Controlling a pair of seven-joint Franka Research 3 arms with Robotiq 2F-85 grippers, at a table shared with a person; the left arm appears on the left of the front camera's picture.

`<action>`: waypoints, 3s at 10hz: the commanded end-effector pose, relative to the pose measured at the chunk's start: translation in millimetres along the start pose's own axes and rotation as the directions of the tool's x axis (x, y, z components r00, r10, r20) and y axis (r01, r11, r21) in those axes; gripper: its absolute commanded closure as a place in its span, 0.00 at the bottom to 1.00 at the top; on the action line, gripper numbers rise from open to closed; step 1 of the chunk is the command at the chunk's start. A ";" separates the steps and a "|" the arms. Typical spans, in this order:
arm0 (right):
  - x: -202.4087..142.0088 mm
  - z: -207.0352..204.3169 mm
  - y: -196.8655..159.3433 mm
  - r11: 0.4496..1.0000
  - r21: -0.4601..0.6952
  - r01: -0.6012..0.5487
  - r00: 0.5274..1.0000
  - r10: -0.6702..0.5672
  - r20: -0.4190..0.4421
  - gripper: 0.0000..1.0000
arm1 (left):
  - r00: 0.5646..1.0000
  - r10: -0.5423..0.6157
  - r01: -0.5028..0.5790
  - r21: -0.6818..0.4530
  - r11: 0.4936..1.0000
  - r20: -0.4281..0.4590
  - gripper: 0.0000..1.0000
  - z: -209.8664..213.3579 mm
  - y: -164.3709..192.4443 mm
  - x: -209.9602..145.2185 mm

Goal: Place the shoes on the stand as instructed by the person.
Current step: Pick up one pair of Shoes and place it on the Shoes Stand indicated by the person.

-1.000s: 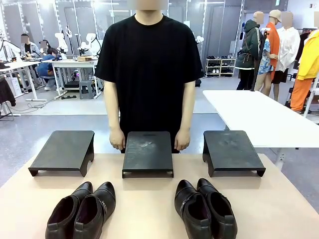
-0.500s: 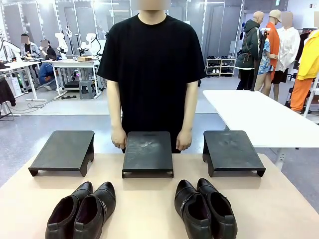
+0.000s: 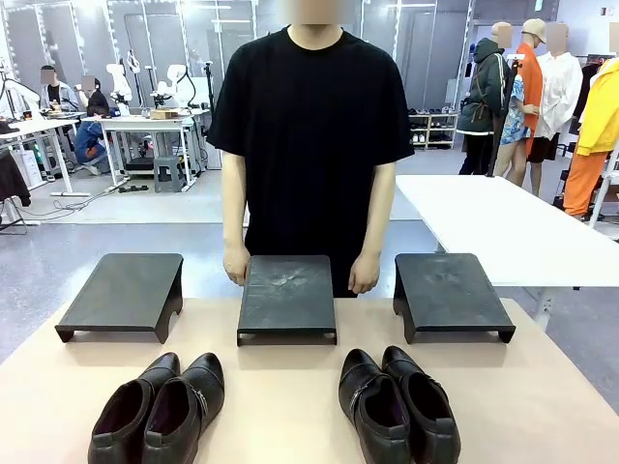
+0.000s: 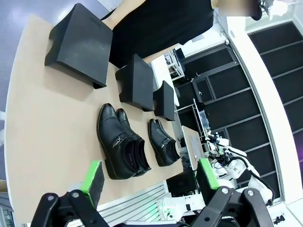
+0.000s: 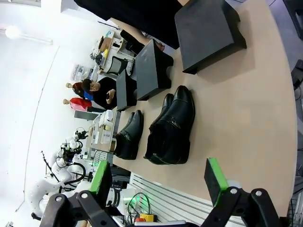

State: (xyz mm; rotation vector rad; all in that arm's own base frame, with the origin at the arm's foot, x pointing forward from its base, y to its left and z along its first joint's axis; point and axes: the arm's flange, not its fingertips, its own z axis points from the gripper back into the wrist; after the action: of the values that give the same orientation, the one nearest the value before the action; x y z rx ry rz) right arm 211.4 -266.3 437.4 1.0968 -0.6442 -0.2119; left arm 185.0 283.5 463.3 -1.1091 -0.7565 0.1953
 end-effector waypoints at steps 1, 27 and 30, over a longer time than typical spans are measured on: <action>0.7 1.8 0.4 1.000 0.015 -0.024 1.000 0.023 0.011 0.00 | 1.000 -0.013 0.013 -0.016 1.000 -0.001 0.00 1.1 -1.4 0.3; 0.7 1.8 0.4 1.000 0.015 -0.024 1.000 0.023 0.011 0.00 | 0.822 -0.157 0.350 0.269 0.897 -0.548 0.00 -176.8 -150.7 15.2; 0.7 1.8 0.4 1.000 0.015 -0.024 1.000 0.023 0.011 0.00 | 0.670 -0.127 0.519 0.338 0.785 -0.732 0.00 -256.5 -188.2 -37.2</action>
State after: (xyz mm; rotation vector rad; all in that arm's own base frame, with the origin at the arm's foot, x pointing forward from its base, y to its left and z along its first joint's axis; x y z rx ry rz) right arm 210.8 -266.2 437.9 1.0968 -0.6433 -0.2124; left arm 282.0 5.7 554.9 -0.4981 -0.2315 -0.2981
